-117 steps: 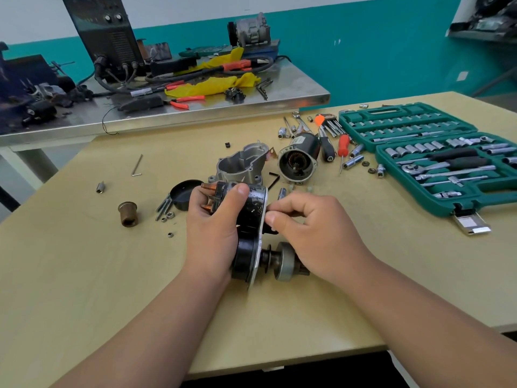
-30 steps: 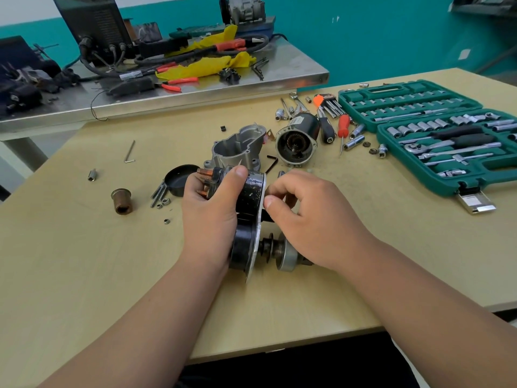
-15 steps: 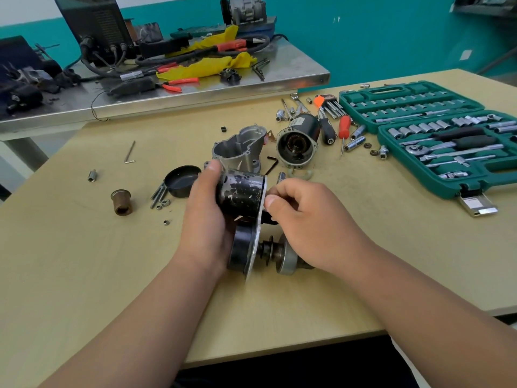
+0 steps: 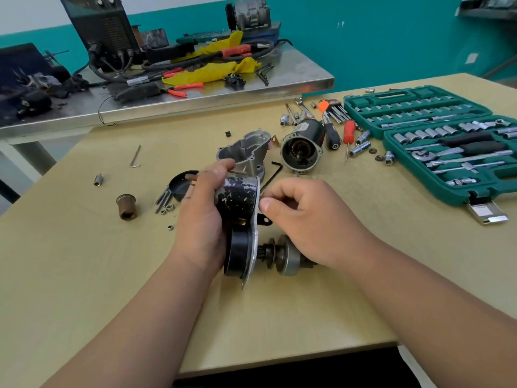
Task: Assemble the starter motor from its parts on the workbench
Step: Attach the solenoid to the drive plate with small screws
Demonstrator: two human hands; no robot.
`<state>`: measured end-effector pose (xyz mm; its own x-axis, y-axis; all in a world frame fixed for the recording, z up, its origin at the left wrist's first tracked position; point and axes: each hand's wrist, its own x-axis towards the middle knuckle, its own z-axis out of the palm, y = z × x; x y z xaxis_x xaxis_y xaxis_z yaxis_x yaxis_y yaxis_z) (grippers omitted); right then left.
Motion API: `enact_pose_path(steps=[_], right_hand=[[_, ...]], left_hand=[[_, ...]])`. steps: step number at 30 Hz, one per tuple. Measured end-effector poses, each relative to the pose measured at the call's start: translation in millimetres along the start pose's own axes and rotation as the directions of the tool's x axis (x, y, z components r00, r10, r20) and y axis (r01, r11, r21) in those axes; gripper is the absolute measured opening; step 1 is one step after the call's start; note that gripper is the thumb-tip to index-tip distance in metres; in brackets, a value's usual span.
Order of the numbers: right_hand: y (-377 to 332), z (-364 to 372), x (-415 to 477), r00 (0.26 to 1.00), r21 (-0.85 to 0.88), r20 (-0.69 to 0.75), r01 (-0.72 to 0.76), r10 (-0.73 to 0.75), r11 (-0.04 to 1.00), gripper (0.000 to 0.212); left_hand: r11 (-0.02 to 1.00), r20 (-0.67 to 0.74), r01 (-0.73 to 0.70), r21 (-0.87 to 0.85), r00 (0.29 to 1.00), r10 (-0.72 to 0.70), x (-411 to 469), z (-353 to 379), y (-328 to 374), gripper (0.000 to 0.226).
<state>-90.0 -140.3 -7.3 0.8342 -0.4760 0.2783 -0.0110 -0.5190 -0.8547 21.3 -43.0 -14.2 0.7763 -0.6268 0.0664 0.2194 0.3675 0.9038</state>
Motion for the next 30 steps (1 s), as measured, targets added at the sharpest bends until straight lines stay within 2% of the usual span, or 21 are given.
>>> enact_pose_path(steps=[3, 7, 15, 19, 22, 25, 30], right_hand=[[-2, 3, 13, 0.998, 0.047, 0.061, 0.020, -0.023, 0.999, 0.013], [-1, 8, 22, 0.991, 0.048, 0.120, 0.044, -0.050, 0.998, 0.011], [0, 13, 21, 0.992, 0.091, 0.073, 0.095, -0.102, 0.991, 0.016], [1, 12, 18, 0.993, 0.121, 0.099, 0.055, -0.067, 0.991, 0.012], [-1, 10, 17, 0.991, 0.100, 0.130, 0.005, -0.018, 0.995, 0.012], [-4, 7, 16, 0.992, 0.028, 0.119, 0.034, -0.038, 0.999, 0.015], [-6, 8, 15, 0.995, -0.072, 0.073, 0.073, -0.068, 0.995, 0.012]], left_hand=[[0.997, 0.077, -0.053, -0.052, 0.995, 0.056, 5, -11, 8, 0.013], [0.994, 0.160, -0.066, -0.086, 0.984, 0.080, 11, -24, 14, 0.019], [0.990, 0.260, 0.011, -0.144, 0.965, 0.027, 17, -33, 16, 0.017], [0.991, 0.318, 0.024, -0.130, 0.948, 0.019, 18, -32, 16, 0.041], [0.989, 0.318, 0.028, -0.147, 0.948, 0.021, 17, -30, 14, 0.045], [0.989, 0.297, 0.023, -0.146, 0.955, 0.022, 15, -28, 13, 0.043], [0.991, 0.201, 0.001, -0.132, 0.979, 0.026, 13, -26, 11, 0.013]])
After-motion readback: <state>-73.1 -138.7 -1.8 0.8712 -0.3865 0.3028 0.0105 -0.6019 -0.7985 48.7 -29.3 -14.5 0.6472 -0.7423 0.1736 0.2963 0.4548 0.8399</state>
